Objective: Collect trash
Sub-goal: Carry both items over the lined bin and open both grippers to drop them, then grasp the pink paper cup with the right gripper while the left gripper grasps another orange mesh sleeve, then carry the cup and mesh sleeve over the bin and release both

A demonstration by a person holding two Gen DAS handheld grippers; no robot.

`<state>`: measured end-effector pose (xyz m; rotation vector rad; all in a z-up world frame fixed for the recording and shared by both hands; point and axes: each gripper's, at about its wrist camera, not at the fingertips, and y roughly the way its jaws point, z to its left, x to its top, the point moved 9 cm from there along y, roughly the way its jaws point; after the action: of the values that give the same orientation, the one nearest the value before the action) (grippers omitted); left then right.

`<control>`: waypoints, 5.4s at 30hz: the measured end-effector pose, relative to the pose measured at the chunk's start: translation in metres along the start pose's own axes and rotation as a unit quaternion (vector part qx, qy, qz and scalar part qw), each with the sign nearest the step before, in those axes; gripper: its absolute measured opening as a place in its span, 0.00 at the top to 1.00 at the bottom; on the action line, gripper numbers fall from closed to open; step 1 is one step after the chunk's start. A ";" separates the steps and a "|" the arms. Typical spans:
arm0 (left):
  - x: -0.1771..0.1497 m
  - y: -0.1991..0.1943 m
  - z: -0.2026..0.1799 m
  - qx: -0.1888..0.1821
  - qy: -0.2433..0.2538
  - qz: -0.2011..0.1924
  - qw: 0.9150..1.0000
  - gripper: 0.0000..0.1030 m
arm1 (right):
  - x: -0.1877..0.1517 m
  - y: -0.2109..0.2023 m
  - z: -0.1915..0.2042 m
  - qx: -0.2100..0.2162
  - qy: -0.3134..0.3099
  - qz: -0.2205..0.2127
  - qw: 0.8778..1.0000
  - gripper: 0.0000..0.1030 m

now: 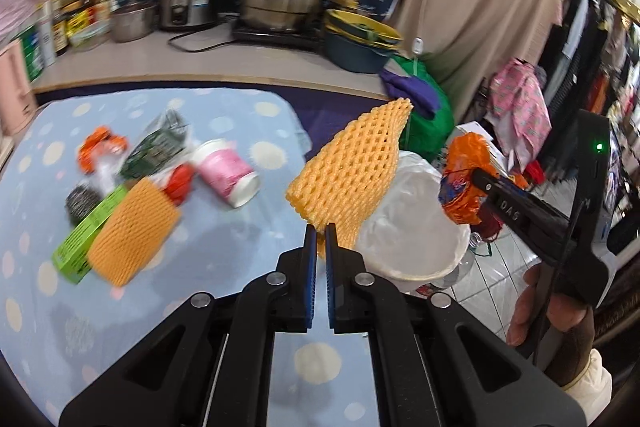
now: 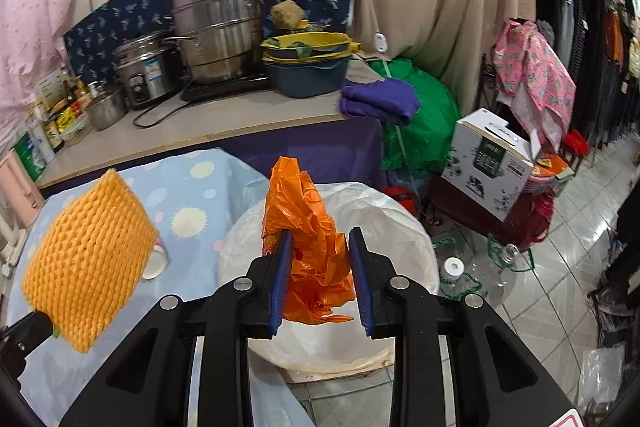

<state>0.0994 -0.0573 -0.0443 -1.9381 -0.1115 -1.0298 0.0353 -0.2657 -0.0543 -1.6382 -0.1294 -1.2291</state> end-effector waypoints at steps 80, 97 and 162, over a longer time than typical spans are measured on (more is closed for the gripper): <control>-0.078 0.050 0.254 0.172 -0.257 0.058 0.949 0.11 | -0.064 0.159 0.260 0.219 -0.139 0.121 0.958 0.19; -0.071 0.074 0.247 0.146 -0.254 0.070 0.954 0.62 | -0.067 0.153 0.266 0.238 -0.136 0.125 0.953 0.41; -0.007 0.069 -0.078 0.075 0.056 0.072 0.993 0.90 | -0.030 0.022 -0.039 0.075 0.004 0.127 0.989 0.41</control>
<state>0.0785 -0.1545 -0.0774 -1.7229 0.0142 -1.0035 0.0096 -0.2919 -0.0939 -1.4687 -0.0068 -1.0083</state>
